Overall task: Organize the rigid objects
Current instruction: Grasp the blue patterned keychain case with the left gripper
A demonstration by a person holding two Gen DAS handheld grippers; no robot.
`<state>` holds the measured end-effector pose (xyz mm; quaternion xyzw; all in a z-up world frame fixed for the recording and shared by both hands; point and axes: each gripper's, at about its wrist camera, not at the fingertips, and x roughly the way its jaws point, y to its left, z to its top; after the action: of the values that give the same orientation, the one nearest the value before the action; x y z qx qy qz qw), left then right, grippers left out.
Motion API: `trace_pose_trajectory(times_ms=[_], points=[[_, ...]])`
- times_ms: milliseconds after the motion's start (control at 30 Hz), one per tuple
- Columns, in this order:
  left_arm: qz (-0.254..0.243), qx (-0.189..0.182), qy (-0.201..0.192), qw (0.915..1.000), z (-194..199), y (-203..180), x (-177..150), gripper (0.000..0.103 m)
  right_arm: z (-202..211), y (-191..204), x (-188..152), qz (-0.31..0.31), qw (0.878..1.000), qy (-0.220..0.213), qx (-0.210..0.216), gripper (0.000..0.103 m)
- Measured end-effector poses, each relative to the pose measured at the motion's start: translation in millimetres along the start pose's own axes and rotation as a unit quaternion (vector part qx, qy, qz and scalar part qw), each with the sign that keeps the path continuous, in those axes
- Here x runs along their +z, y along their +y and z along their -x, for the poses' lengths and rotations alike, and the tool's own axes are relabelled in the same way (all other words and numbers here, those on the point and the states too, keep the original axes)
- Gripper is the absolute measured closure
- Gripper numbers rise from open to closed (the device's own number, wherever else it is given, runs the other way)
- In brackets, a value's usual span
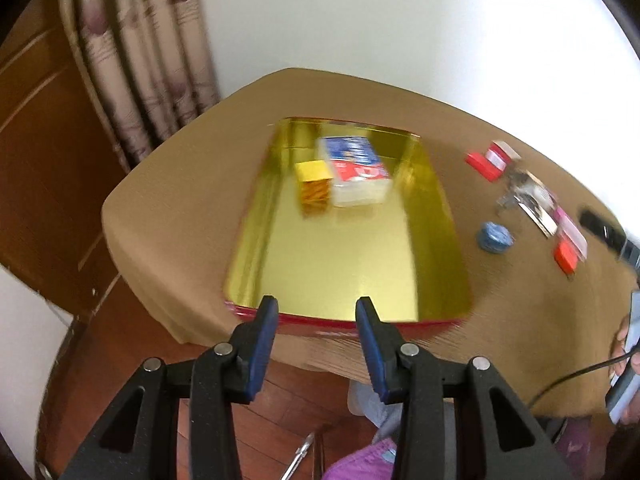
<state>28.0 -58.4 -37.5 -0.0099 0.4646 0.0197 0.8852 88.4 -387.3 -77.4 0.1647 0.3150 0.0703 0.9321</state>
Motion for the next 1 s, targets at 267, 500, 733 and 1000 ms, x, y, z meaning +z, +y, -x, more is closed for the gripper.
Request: trace_pose_trajectory(times_ms=[267,500,733,1000], points=[[-0.073,-0.098,0.045,0.9915,-7,-83,-8,0.062,25,-148,-89,-0.004,0.983,0.040,-0.178,0.008],[-0.122,-0.087,0.040,0.9879,-33,-148,26,0.062,14,-153,-107,-0.013,0.989,0.040,-0.144,0.008],[-0.104,-0.112,0.105,0.9827,-96,-178,69,0.062,26,-146,-111,-0.021,0.994,0.023,-0.108,0.008],[-0.100,-0.106,0.136,0.9799,-140,-188,87,0.060,21,-149,-111,-0.024,0.996,0.026,-0.078,0.008]])
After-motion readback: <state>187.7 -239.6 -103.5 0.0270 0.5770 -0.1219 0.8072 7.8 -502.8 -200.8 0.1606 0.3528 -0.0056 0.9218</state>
